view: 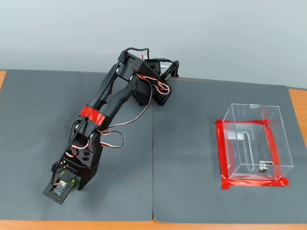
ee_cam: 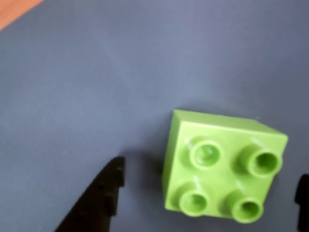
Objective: Pick the green lego block and place it into the transparent box
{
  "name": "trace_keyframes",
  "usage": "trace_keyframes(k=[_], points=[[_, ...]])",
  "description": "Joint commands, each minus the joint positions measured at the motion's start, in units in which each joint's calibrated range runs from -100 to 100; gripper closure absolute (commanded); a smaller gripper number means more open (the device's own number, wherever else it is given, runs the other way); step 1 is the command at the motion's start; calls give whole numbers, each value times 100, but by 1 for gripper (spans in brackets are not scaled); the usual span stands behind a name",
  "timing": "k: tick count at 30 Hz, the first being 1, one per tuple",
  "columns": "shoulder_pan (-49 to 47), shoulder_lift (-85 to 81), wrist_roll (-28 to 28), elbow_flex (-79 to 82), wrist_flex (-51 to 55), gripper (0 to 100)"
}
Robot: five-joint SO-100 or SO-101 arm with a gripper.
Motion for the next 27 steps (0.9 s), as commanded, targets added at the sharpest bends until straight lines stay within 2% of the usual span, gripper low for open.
trace_keyframes(k=[1, 27], points=[[21, -87, -22, -303, -31, 61], [118, -147, -27, -222, -5, 61]])
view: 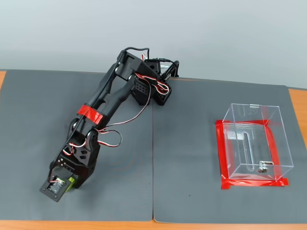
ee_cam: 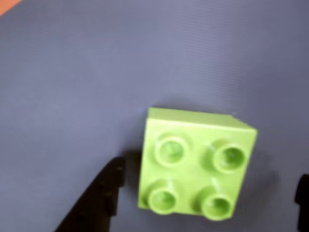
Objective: Pick the green lego block and place it into the transparent box
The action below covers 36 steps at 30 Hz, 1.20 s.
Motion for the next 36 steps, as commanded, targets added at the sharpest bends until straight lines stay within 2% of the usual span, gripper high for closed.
trace_keyframes(k=[1, 20, 21, 27, 36], points=[[16, -147, -17, -222, -5, 61], [128, -104, -12, -285, -5, 62], [128, -104, -12, -285, -5, 69], [120, -104, -12, -276, -5, 85], [120, -138, -17, -231, -14, 88]])
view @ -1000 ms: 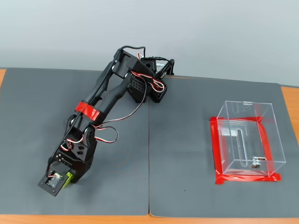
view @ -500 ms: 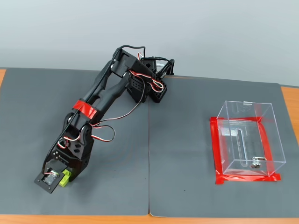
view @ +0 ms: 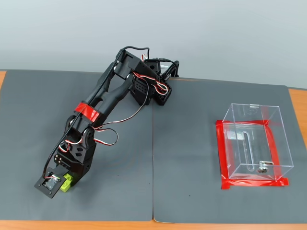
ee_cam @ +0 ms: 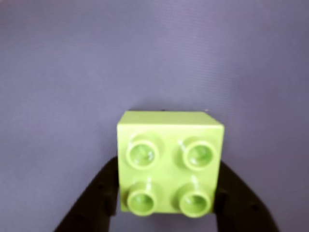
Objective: Pick the green lego block and place it into the transparent box
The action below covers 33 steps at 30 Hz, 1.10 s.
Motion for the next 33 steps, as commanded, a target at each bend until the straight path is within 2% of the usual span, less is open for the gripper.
trace_keyframes(k=[1, 12, 21, 33], points=[[-13, -147, -17, -213, -14, 88], [-20, -910, -12, 113, 4, 88], [-221, -2156, -17, 647, 4, 88], [-1363, -4318, -17, 1144, 4, 88]])
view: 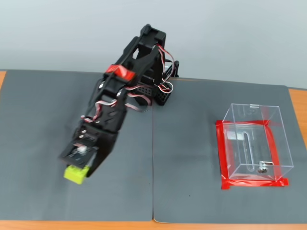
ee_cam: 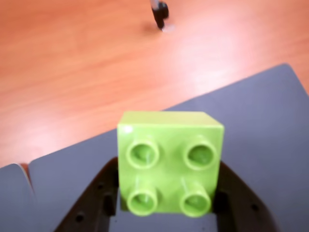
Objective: Pick the green lego block and place it into the transparent box
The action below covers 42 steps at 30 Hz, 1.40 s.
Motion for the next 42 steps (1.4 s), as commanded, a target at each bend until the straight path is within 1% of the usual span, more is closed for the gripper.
trace_keyframes(k=[1, 6, 16, 30, 42], points=[[-458, -792, -17, -23, -5, 88], [-1040, -1139, -17, 31, -5, 88], [-2397, -1657, -17, 682, -5, 88], [-4620, -1580, -17, 737, -5, 88], [-6001, -1572, -17, 755, -5, 88]])
